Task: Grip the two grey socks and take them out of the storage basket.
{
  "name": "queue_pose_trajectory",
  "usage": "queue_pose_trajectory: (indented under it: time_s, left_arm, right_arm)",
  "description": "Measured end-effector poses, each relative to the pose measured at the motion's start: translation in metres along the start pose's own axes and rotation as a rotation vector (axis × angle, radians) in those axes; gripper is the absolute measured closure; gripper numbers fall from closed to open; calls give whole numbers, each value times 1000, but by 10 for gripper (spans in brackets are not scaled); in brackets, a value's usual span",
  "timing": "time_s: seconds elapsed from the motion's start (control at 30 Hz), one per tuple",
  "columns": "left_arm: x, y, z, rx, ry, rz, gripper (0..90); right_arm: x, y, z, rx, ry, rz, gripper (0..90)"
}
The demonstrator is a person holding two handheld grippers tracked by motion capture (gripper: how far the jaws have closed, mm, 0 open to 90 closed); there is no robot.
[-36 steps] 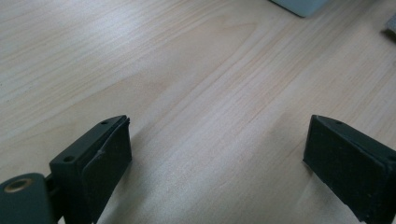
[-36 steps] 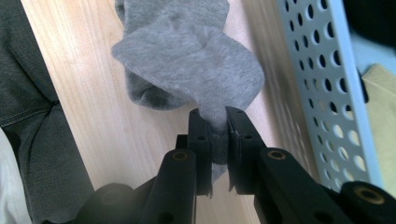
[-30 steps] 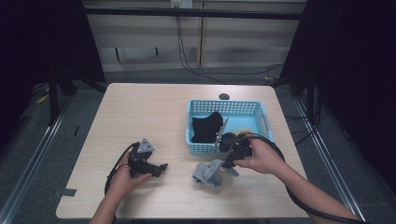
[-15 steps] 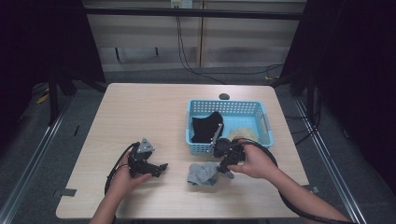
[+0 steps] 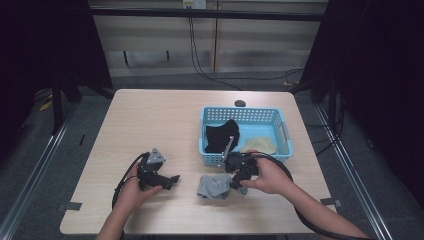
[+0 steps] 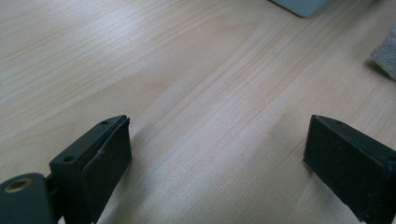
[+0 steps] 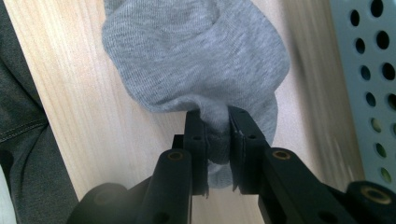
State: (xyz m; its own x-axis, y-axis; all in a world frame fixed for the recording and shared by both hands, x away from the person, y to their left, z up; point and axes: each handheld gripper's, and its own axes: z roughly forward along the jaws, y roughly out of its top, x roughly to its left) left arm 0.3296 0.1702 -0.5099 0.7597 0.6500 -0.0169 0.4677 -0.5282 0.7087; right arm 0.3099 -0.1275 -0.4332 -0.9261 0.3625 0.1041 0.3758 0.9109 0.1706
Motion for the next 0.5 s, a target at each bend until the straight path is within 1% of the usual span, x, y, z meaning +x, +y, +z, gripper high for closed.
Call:
queue_pose_trajectory:
  time_s: [0.03,0.07,0.13,0.3,0.4,0.47,0.5]
  left_arm:
    - [0,0,0,0,1,0,69]
    - [0,0,0,0,0,0,69]
    - [0,0,0,0,0,0,69]
    - [0,0,0,0,1,0,69]
    - [0,0,0,0,1,1,69]
    - [0,0,0,0,0,0,69]
    - [0,0,0,0,1,0,69]
  right_arm:
    - [1,1,1,3,-2,9,783]
    - [1,2,1,1,-4,1,783]
    - [1,2,2,3,-2,6,783]
    - [1,4,5,0,2,-1,777]
    - [2,5,6,2,8,8,771]
    - [2,5,6,4,9,11,748]
    - [1,5,6,0,11,5,721]
